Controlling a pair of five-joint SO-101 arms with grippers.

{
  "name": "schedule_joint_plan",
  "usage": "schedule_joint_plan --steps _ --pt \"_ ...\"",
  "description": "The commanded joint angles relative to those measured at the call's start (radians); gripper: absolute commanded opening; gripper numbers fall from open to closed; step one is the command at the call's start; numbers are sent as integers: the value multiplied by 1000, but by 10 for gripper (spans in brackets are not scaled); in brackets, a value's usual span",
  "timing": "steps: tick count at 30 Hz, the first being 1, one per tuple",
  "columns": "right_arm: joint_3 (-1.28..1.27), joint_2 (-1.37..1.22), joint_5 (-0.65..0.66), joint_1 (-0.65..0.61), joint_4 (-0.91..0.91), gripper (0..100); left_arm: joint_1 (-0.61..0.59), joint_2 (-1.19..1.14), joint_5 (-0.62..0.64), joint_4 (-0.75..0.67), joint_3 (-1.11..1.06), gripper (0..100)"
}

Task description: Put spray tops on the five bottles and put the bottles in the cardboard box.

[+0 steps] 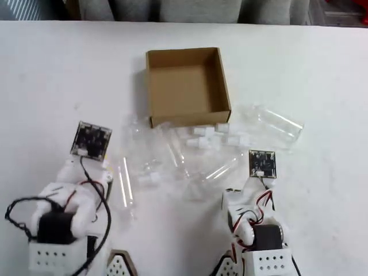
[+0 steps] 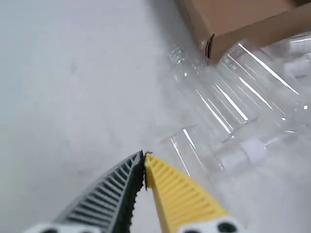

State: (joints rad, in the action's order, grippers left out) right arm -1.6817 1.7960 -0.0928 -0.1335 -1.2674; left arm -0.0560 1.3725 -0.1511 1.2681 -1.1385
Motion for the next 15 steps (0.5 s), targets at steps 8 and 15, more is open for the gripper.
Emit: schedule_joint_plan --steps 8,15 --pt "-9 5 -3 5 -4 17 140 -306 218 -15 117 237" --pt "-9 5 -3 5 -4 17 130 -410 270 -97 71 303"
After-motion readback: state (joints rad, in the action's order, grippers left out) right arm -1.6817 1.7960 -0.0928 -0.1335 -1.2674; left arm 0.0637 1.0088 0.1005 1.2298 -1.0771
